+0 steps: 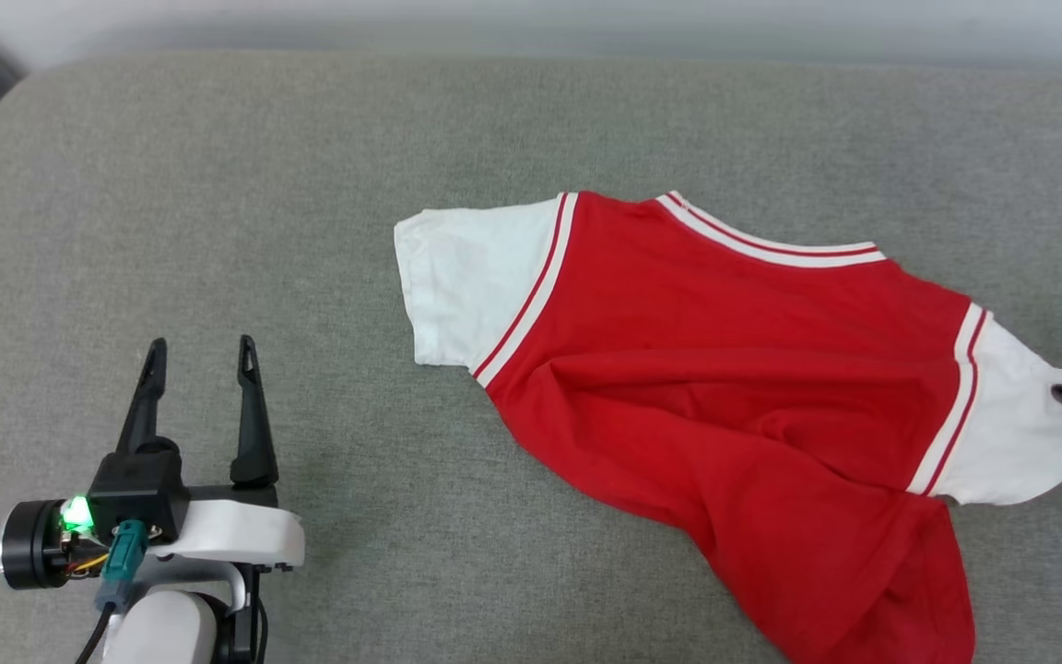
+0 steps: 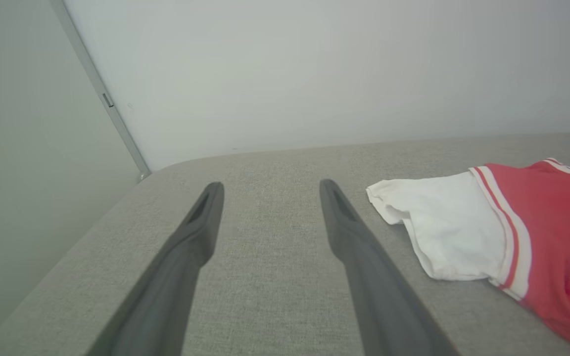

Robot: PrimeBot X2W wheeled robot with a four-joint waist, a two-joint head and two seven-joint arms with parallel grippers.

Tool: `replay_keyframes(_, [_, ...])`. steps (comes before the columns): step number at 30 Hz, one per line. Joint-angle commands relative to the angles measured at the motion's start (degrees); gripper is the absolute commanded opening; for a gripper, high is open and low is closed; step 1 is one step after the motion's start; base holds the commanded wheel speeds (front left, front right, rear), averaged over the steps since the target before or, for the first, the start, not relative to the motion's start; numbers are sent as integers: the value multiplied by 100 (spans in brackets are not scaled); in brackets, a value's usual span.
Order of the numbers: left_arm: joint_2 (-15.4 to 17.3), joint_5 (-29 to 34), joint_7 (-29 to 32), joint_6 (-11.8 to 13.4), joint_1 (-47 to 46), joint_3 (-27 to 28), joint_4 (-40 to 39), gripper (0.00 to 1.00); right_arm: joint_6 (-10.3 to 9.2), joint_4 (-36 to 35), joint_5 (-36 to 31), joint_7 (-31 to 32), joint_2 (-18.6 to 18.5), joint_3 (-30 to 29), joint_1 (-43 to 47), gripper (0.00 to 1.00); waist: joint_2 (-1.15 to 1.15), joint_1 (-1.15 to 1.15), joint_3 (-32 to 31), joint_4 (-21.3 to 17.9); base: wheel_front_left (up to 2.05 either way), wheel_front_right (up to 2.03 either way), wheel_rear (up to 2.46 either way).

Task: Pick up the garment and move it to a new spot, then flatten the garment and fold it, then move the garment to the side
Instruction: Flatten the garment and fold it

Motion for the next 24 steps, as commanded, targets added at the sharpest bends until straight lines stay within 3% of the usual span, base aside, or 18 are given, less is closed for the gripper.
replay_keyframes(1, [44,31,-13,-13,67,50,29,100,-6,28,-154,-241,38,-104,49,100,0,0,-206,-87,0,0,0])
replay_keyframes(6, [29,43,-13,-12,233,89,67,100,-6,6,-420,-1040,12,-612,71,100,0,0,-525,-223,0,0,0])
replay_keyframes(14, [-40,53,-13,-38,489,63,27,100,-6,-707,-398,-1112,-524,-1319,-167,100,0,0,-726,-263,0,0,0])
replay_keyframes(17, [-72,51,-13,-45,581,65,14,100,-6,-800,-439,-1454,-500,-1803,-172,100,0,0,-821,-251,0,0,0])
replay_keyframes(24, [-86,39,-13,-55,796,93,-32,100,-6,-940,-878,-2194,-63,-2752,545,100,0,0,-998,-288,0,0,0])
